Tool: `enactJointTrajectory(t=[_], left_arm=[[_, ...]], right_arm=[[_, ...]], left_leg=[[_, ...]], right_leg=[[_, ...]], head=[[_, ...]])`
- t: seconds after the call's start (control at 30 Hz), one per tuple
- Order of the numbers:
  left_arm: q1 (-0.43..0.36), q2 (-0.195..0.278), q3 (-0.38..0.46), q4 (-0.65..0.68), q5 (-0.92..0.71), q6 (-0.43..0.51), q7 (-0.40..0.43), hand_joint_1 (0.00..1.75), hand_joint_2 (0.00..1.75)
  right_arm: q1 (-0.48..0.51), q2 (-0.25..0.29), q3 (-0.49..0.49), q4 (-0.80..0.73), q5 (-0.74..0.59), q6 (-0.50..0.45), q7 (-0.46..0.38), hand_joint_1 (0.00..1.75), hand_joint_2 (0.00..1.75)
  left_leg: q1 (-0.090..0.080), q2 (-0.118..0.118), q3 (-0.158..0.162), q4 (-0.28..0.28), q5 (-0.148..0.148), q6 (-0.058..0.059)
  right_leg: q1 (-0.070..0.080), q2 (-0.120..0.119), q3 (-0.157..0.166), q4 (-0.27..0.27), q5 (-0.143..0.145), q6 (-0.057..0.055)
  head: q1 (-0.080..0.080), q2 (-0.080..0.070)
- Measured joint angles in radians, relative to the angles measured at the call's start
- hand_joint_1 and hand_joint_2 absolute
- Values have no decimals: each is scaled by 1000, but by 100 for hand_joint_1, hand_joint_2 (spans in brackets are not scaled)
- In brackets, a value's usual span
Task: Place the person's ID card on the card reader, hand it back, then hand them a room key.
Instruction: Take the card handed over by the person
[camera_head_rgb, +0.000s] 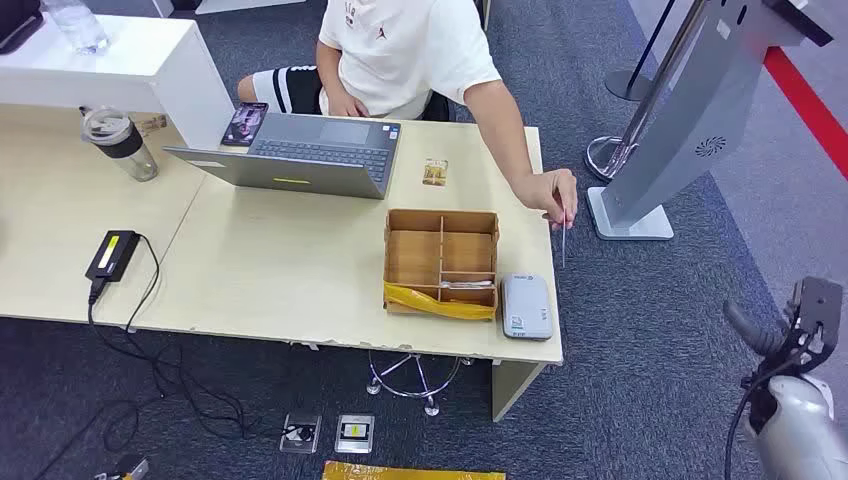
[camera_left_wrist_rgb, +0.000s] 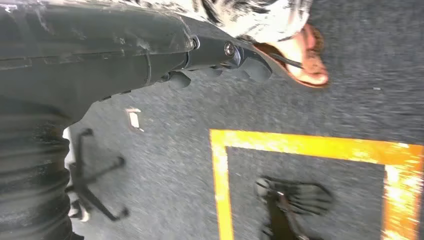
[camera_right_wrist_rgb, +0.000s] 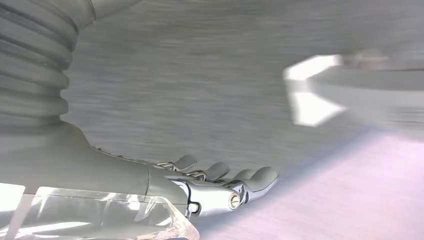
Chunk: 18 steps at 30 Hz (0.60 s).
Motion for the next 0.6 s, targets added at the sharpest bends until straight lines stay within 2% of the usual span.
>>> enactJointTrajectory(t=[0.07,0.13,0.23,0.47,0.6], left_arm=[[0,2,-11,0,-7,-1,-3,0,175],[0,5,-28,3,-4,2,-13,0,175],[1,7,-37,6,17,38,-24,0,175],[0,5,-84,14,-16,77,-43,0,175],[0,6,-105,18,-19,80,-54,0,175]], right_arm=[[3,13,-7,-93,34,-62,6,0,175],[9,39,-19,-287,97,-155,25,0,175],[15,72,-27,-581,199,-204,62,0,175],[-7,148,-15,-1043,370,-187,60,0,175],[-33,184,28,-1211,459,-91,61,0,175]], left_leg=[[0,-2,-1,0,0,0],[0,-6,-2,0,1,-1],[0,-7,-2,0,1,-1],[0,-7,-2,0,1,-1],[0,-6,-2,0,1,-1]], right_leg=[[0,-2,0,0,0,0],[0,-6,-1,1,-1,-1],[1,-8,-1,1,-2,-2],[1,-8,-1,1,-2,-2],[1,-7,-1,1,-2,-2]], head=[[0,0],[0,0],[0,0],[1,0],[1,0]])
